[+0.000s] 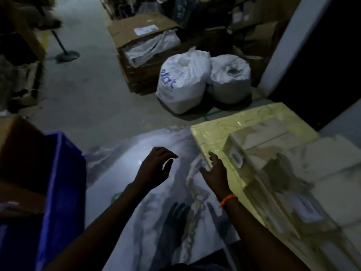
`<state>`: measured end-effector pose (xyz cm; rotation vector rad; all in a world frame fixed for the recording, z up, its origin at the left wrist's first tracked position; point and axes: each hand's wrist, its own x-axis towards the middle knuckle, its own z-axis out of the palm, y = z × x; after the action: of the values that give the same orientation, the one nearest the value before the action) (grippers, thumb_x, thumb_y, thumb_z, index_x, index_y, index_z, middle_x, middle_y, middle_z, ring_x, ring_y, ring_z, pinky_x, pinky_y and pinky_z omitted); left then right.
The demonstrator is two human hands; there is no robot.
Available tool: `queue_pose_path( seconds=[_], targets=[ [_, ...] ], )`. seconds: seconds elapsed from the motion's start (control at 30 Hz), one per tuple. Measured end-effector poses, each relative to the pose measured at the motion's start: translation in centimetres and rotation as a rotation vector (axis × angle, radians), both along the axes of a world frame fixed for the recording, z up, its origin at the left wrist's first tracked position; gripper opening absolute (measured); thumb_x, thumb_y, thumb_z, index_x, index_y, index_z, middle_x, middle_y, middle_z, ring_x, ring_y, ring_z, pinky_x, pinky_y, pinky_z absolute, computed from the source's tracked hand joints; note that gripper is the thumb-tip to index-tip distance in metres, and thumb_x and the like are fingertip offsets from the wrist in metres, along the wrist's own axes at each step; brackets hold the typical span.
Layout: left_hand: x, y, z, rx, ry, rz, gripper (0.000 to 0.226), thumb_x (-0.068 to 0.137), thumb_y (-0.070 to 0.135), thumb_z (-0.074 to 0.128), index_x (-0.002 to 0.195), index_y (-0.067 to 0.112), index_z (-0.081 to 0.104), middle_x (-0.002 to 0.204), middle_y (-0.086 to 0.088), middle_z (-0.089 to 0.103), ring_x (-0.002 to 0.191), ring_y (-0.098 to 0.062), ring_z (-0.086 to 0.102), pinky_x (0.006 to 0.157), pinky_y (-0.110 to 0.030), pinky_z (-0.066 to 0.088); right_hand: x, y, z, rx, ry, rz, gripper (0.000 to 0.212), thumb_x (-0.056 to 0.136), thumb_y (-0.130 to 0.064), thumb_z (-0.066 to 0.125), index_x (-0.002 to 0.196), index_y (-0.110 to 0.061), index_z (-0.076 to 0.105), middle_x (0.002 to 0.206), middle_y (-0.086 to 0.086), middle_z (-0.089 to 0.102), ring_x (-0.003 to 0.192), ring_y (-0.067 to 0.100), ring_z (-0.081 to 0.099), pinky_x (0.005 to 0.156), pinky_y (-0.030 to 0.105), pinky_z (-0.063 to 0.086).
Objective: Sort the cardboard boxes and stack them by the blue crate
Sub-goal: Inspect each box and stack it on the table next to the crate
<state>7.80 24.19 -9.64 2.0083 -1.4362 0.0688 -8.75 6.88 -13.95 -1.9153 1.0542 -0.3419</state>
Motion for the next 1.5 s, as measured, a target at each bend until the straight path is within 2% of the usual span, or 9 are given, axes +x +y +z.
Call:
queue_pose_path(
  seconds=[0.2, 0.33, 0.57, 0.73, 0.83, 0.97, 1.27, 1.37, 1.5],
  targets=[
    [-7.9, -13.2, -0.6, 0.072, 0.116, -0.190, 0.018, 0.100, 0.018, 0.062, 0.113, 0.021, 0.075, 0.108, 0.004, 0.073, 0.103, -0.017, 0.062, 0.084, -0.024, 0.050, -5.1, -6.0, 2.7, -0.115, -0.073, -0.037, 0.066, 0.095, -0.019, 0.074, 0.153, -0.010, 0.044, 0.152, 0.013, 0.047, 0.140, 0.029, 0.045, 0.109, 0.029, 0.037],
    [-13.0, -20.8, 0.1, 0.057, 0.258, -0.278, 0.023, 0.102, 0.024, 0.061, 0.120, 0.018, 0.072, 0.113, 0.003, 0.073, 0.102, -0.016, 0.065, 0.087, -0.026, 0.050, -11.2, -9.2, 5.5, -0.444, -0.068, -0.207, 0.061, 0.092, -0.019, 0.071, 0.148, -0.008, 0.050, 0.146, 0.018, 0.051, 0.136, 0.038, 0.047, 0.109, 0.046, 0.043],
    [-19.9, -28.4, 0.0, 0.192, 0.562, -0.314, 0.055, 0.097, 0.053, 0.058, 0.143, 0.022, 0.055, 0.139, 0.003, 0.058, 0.120, -0.010, 0.058, 0.089, -0.030, 0.054, -25.0, -13.4, 8.8, -0.467, 0.598, -0.193, 0.094, 0.083, -0.059, 0.073, 0.159, -0.024, 0.028, 0.166, 0.015, 0.025, 0.154, 0.039, 0.017, 0.119, 0.062, 0.027],
    [-22.3, -30.2, 0.1, 0.183, 0.722, -0.204, 0.053, 0.092, 0.043, 0.073, 0.137, 0.020, 0.060, 0.128, 0.006, 0.063, 0.112, -0.008, 0.059, 0.089, -0.024, 0.048, -28.2, -12.1, 7.6, -0.374, 0.752, -0.122, 0.113, 0.083, -0.073, 0.066, 0.164, -0.033, -0.002, 0.173, 0.012, -0.004, 0.157, 0.041, -0.003, 0.121, 0.065, 0.012],
    [-22.4, -30.4, -0.6, 0.207, 0.937, -0.145, 0.036, 0.087, 0.033, 0.081, 0.120, 0.034, 0.068, 0.108, 0.007, 0.073, 0.095, -0.002, 0.068, 0.085, -0.028, 0.049, -27.7, -11.3, 5.8, -0.470, 0.813, -0.055, 0.115, 0.081, -0.064, 0.073, 0.165, -0.034, 0.001, 0.173, 0.013, 0.004, 0.156, 0.046, 0.004, 0.114, 0.078, 0.008],
    [-21.6, -30.1, -1.6, 0.202, 1.078, -0.065, 0.052, 0.081, 0.033, 0.086, 0.128, 0.024, 0.069, 0.113, -0.002, 0.074, 0.092, -0.008, 0.072, 0.076, -0.030, 0.050, -27.5, -11.6, 4.9, -0.533, 0.777, -0.088, 0.106, 0.077, -0.055, 0.081, 0.164, -0.032, 0.023, 0.169, 0.011, 0.026, 0.153, 0.045, 0.023, 0.111, 0.080, 0.011],
    [-20.6, -31.9, -0.2, 0.149, 1.170, -0.035, 0.039, 0.079, 0.029, 0.087, 0.114, 0.024, 0.072, 0.116, -0.009, 0.073, 0.107, -0.029, 0.071, 0.092, -0.046, 0.059, -24.7, -14.9, 6.8, -0.541, 0.695, -0.063, 0.083, 0.095, -0.049, 0.064, 0.163, -0.038, 0.018, 0.174, 0.000, 0.009, 0.159, 0.036, 0.002, 0.114, 0.074, -0.009],
    [-20.7, -32.1, -0.2, 0.192, 1.066, -0.022, 0.061, 0.069, 0.046, 0.086, 0.122, 0.018, 0.073, 0.110, -0.007, 0.076, 0.103, -0.023, 0.072, 0.086, -0.037, 0.057, -25.1, -14.3, 6.0, -0.553, 0.606, -0.185, 0.076, 0.089, -0.061, 0.065, 0.157, -0.038, 0.038, 0.172, 0.009, 0.016, 0.157, 0.039, 0.012, 0.115, 0.075, -0.008],
    [-21.2, -32.4, -0.7, 0.238, 0.974, -0.030, 0.062, 0.079, 0.044, 0.078, 0.132, 0.014, 0.067, 0.115, -0.009, 0.074, 0.109, -0.022, 0.070, 0.097, -0.039, 0.054, -26.8, -13.2, 6.1, -0.438, 0.504, -0.470, 0.106, 0.083, -0.092, 0.035, 0.164, -0.026, 0.021, 0.171, 0.021, -0.003, 0.156, 0.045, -0.002, 0.120, 0.069, -0.001]
  ],
)
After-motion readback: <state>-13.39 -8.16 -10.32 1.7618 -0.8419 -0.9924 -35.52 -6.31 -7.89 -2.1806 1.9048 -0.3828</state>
